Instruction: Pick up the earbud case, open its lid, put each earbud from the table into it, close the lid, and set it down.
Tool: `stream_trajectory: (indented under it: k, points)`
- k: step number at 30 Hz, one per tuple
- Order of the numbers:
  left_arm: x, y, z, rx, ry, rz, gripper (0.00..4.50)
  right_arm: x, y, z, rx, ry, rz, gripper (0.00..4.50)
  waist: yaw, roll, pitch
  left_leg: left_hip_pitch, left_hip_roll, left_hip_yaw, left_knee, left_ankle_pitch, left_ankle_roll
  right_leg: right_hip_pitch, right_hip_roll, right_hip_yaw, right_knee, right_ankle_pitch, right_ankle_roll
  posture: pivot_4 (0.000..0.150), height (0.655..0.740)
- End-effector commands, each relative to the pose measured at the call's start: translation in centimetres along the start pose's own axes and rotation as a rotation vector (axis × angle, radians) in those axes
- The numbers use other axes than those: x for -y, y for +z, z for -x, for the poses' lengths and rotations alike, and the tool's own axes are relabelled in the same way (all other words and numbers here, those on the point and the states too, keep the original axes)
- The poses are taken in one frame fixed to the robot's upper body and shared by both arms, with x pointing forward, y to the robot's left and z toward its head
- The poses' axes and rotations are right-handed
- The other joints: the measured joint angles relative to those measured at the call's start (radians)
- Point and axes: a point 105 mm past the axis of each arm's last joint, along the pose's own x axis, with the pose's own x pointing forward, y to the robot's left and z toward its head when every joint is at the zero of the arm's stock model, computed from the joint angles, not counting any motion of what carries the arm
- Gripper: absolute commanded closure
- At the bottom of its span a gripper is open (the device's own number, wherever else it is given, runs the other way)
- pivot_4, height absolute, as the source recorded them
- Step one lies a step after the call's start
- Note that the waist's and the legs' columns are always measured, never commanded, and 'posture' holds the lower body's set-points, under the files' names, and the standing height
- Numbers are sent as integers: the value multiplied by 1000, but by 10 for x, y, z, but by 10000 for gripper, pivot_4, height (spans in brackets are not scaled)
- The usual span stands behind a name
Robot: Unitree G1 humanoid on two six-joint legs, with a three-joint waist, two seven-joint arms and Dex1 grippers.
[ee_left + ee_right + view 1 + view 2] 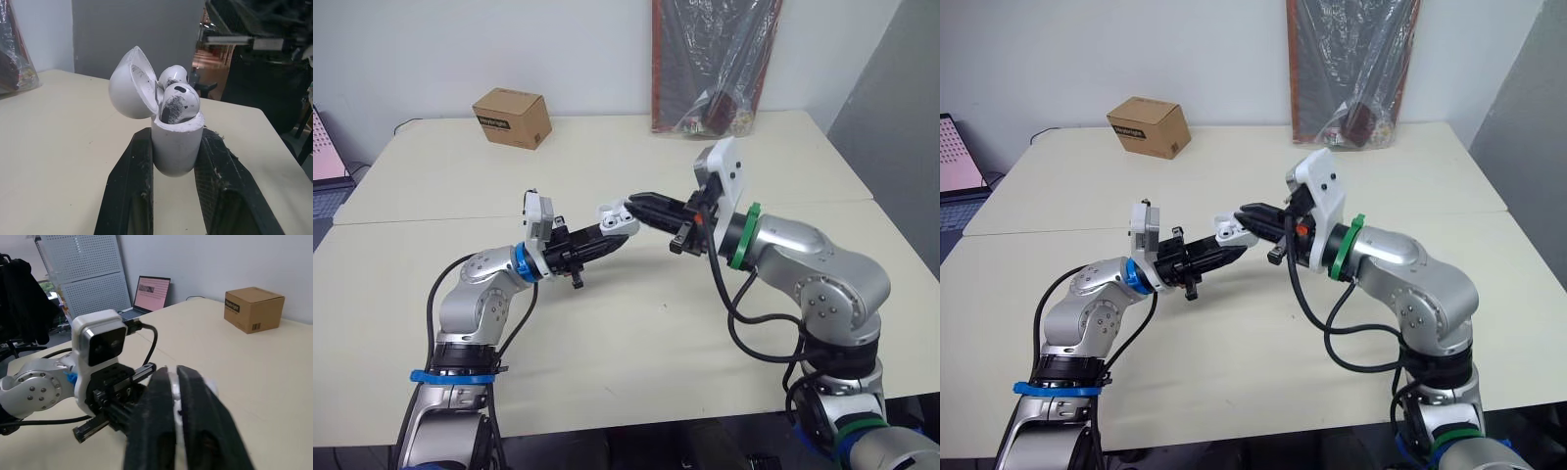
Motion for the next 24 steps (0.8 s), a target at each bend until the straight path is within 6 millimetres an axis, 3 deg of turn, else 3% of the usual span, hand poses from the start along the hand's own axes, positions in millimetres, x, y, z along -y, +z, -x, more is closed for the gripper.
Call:
stream_trajectory:
  k: [1, 9, 16, 24]
  points:
    - [6, 12, 1, 19, -37, -44, 37395, 10, 9, 0, 13, -18, 34, 44550, 0, 0, 0, 0, 0, 0, 0, 0, 0, 0, 0, 0, 0, 0, 0, 1500, 7400]
    - [17, 18, 0, 28, -89, -24, 37395, 41, -7, -9, -76, -72, 94, 44550, 0, 0, 0, -1, 0, 1, 0, 0, 0, 0, 0, 0, -1, 2, -4, 1500, 7400]
    - [20, 18, -3, 26, -106, -10, 37395, 33, -17, -23, -105, 2, 122, 44550, -2, 0, 0, -1, 0, 1, 0, 0, 0, 0, 0, 1, -1, 2, -4, 1500, 7400]
    - [21, 13, -3, 9, -110, 15, 37395, 22, -15, -26, -95, 50, 128, 44550, -1, 0, 0, -1, 0, 1, 0, 0, 0, 0, 0, 0, -1, 2, -4, 1500, 7400]
